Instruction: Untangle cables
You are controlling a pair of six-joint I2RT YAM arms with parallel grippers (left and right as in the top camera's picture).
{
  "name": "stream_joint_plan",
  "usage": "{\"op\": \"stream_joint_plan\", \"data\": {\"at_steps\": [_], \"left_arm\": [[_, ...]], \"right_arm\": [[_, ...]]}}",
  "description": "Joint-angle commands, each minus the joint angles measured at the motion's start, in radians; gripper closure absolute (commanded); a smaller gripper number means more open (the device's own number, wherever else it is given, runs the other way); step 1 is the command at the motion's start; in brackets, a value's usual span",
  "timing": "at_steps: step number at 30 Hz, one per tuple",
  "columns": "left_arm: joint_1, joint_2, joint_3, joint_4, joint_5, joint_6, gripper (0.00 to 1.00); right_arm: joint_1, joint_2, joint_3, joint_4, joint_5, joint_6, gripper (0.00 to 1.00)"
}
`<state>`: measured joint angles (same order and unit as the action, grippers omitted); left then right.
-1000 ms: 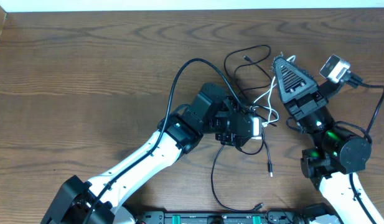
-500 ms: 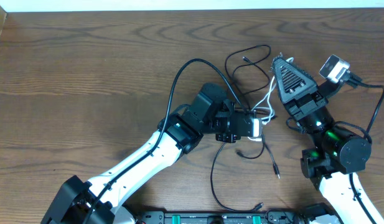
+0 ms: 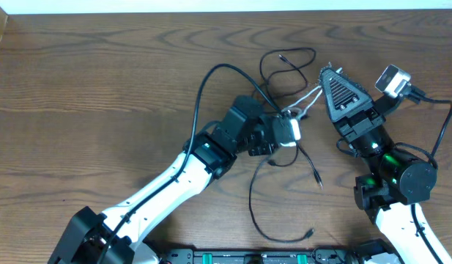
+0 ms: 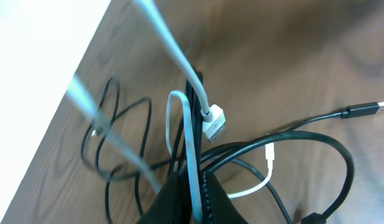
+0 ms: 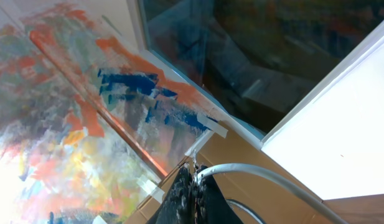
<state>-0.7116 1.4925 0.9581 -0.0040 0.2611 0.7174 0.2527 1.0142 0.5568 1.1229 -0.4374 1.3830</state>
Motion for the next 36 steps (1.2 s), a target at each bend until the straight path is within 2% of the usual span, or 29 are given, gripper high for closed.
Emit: {"op": "stream_joint_plan", "data": {"at_steps": [1,9,14,18,19,20,21,22,24,27,31,36], "left_arm": [[0.027,0.011,0.01,-0.035,-0.069,-0.068,0.92],[0.029,0.011,0.01,-0.104,-0.064,-0.064,0.92],[0.027,0.011,0.01,-0.104,0.072,-0.063,0.92],[0.027,0.011,0.01,-0.135,0.067,-0.056,0.92],[0.027,0.011,0.01,-0.142,0.064,-0.056,0.78],[0.027,0.011,0.01,-0.145,0.063,-0.057,0.53],[0.027,0.011,0.01,-0.148,0.063,-0.057,0.41],[0.027,0.011,0.01,-0.153,0.063,-0.057,0.21],[0.027,0.011,0.01,-0.156,0.063,-0.057,0.07],[0.027,0.011,0.01,-0.168,0.029,-0.057,0.06],[0.027,0.011,0.01,-0.171,0.016,-0.057,0.04],[0.027,0.011,0.01,-0.171,0.124,-0.057,0.02]], "right_arm": [[-0.003,-0.006,0.019,0.011,0.006,0.007,0.99],[-0.028,-0.006,0.019,0.037,0.058,0.006,0.99],[-0.034,-0.006,0.019,-0.017,0.071,-0.071,0.99],[-0.092,-0.006,0.019,0.003,0.15,-0.094,0.99],[-0.114,-0.006,0.019,0.015,0.159,-0.094,0.99],[-0.144,-0.006,0.019,0.029,0.159,-0.094,0.99],[-0.158,-0.006,0.019,0.035,0.159,-0.094,0.99],[-0.198,-0.006,0.019,0.039,0.158,-0.094,0.99],[-0.229,-0.006,0.019,0.033,0.156,-0.094,0.99],[-0.299,-0.006,0.019,-0.002,0.129,-0.094,0.99],[-0.315,-0.006,0.019,-0.001,0.102,-0.079,0.99],[-0.315,-0.006,0.019,0.015,0.097,-0.07,0.99]]}}
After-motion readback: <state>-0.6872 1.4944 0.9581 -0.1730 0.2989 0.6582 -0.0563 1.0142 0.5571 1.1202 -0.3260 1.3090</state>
